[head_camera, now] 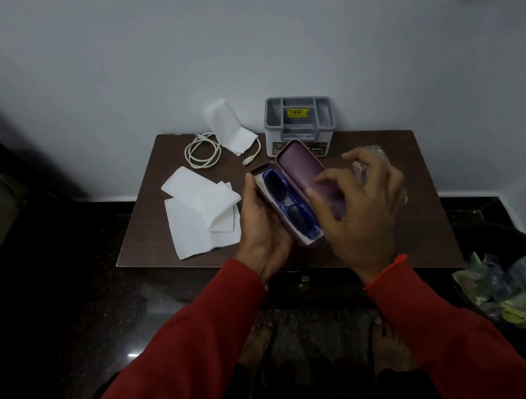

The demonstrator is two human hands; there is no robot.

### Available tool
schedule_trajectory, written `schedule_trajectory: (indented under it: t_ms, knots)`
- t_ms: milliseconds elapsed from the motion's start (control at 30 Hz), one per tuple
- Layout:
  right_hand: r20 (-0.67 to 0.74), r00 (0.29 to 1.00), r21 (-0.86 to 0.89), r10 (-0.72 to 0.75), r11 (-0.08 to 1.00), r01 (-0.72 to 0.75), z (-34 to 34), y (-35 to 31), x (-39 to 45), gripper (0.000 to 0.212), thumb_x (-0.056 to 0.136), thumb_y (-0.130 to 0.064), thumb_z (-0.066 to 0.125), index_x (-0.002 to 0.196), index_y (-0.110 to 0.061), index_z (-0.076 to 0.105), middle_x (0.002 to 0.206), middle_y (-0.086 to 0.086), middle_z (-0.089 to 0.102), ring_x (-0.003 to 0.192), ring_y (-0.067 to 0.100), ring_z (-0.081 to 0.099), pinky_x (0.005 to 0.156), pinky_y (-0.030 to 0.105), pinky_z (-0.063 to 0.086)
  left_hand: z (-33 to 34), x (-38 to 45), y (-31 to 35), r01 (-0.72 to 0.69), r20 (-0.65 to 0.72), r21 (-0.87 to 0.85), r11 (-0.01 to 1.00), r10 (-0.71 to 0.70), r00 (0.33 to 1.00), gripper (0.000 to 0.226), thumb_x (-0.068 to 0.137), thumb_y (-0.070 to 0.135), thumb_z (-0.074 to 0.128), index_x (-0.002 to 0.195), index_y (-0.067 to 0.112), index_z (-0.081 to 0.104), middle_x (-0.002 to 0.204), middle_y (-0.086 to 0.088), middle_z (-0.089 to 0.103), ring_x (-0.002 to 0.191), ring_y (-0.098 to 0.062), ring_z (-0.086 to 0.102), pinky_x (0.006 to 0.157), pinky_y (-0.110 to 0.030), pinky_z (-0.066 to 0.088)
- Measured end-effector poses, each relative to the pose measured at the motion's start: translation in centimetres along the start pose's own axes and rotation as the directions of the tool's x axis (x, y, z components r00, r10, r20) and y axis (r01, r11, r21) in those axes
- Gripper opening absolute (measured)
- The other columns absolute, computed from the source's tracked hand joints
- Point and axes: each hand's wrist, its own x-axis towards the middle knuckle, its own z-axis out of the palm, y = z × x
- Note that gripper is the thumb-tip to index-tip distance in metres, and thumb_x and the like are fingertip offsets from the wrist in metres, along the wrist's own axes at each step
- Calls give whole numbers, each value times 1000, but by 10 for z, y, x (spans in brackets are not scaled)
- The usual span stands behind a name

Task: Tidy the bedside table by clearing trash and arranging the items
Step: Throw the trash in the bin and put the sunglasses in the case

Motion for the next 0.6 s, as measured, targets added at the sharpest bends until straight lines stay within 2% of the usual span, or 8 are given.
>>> schedule_trajectory:
  t_ms: [67, 133, 233, 367, 433, 600]
  knots:
    - [35, 998, -103, -49, 993, 52, -1, -3, -1, 25, 83, -53, 66, 90, -29, 68, 121, 2, 53, 115, 27, 37, 88, 40, 35, 0, 0, 1, -3, -13, -2, 1000, 3, 1000, 74, 99, 64, 34, 138, 7, 59, 138, -23, 61, 131, -37, 56, 111, -49, 44]
    - [119, 991, -168, -56, 983, 76, 0, -5, -3, 29, 84, -59, 62, 85, -31, 69, 114, -2, 52, 110, 27, 39, 85, 40, 33, 2, -1, 2, -5, -24, -6, 1000, 4, 1000, 75, 99, 64, 33, 139, 6, 58, 139, -24, 60, 131, -37, 56, 112, -48, 43]
    - [182, 983, -184, -26, 981, 60, 4, -5, -6, 29, 88, -54, 58, 80, -29, 70, 106, -5, 49, 102, 26, 41, 83, 38, 29, 4, -1, 2, -7, -43, 7, 1000, 7, 999, 73, 99, 64, 35, 136, 6, 60, 135, -21, 63, 122, -34, 60, 104, -44, 49]
    - [277, 957, -84, 84, 994, -63, 5, -2, -1, 26, 92, -47, 57, 84, -26, 72, 102, -9, 42, 102, 18, 33, 85, 34, 19, 6, -1, 1, -20, -59, 23, 1000, 22, 998, 64, 99, 63, 37, 119, 10, 65, 120, -17, 69, 113, -31, 63, 101, -43, 50]
    - [320, 941, -51, 108, 994, -96, 4, -1, 0, 27, 94, -44, 56, 83, -25, 72, 102, -11, 42, 102, 14, 29, 87, 34, 19, 5, 0, 0, -16, -50, 24, 1000, 17, 999, 63, 99, 63, 37, 118, 10, 65, 115, -15, 71, 108, -29, 65, 98, -41, 52]
    - [350, 927, -97, 135, 989, -108, 5, 1, -1, 32, 97, -43, 50, 83, -22, 71, 106, -9, 47, 106, 18, 34, 91, 37, 23, 3, -1, -1, -26, -21, 29, 999, 26, 999, 61, 100, 62, 35, 116, 12, 67, 103, -10, 74, 94, -22, 71, 90, -39, 54]
